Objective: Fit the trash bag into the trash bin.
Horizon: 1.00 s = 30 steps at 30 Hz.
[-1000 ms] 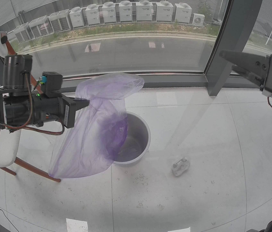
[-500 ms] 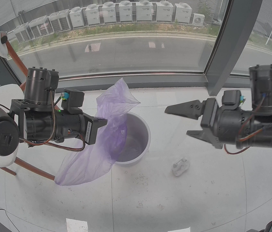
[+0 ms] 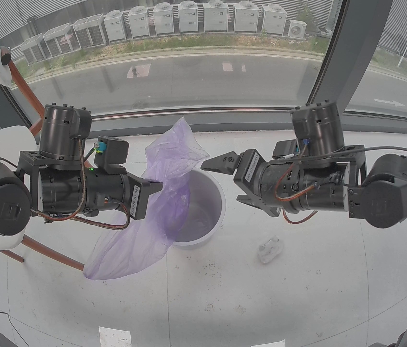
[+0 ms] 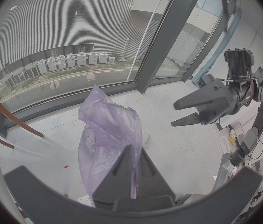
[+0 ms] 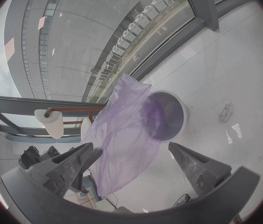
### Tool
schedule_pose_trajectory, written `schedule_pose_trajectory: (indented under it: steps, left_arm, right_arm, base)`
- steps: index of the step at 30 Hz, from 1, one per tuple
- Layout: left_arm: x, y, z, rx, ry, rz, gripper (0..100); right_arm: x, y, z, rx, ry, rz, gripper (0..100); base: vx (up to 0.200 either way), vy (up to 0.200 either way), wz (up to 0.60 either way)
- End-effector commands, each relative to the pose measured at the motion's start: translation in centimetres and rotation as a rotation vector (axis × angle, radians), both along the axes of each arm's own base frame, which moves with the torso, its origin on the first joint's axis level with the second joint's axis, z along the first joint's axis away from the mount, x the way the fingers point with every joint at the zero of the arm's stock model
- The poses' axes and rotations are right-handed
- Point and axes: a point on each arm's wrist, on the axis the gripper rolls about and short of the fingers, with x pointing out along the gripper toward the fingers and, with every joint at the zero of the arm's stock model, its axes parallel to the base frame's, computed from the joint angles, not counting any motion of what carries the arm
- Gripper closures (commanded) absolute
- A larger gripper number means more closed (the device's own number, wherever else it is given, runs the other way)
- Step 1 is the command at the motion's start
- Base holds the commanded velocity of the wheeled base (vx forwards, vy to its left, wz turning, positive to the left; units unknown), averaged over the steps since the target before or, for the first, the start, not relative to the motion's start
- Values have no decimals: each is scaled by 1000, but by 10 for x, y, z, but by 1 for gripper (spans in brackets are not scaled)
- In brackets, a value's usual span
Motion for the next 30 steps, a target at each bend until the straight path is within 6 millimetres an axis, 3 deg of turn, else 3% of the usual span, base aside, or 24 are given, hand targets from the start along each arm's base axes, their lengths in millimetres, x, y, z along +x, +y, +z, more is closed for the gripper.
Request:
schedule_pose_trajectory:
  steps: [1, 7, 20, 30]
  left_arm:
    - [0, 0, 0, 0, 0, 0, 100]
    - [0, 0, 1, 10, -7, 22, 100]
    - [-2, -1, -1, 12, -3, 15, 100]
    - [-6, -11, -1, 10, -2, -18, 100]
  right_arm:
    - [8, 13, -19, -28, 28, 4, 0]
    - [12, 25, -30, -44, 38, 16, 0]
    - [44, 47, -24, 10, -12, -8, 0]
    - [60, 62, -30, 22, -26, -8, 0]
  base:
    - [0, 0, 0]
    - [0, 0, 0]
    - [0, 0, 0]
    - [0, 0, 0]
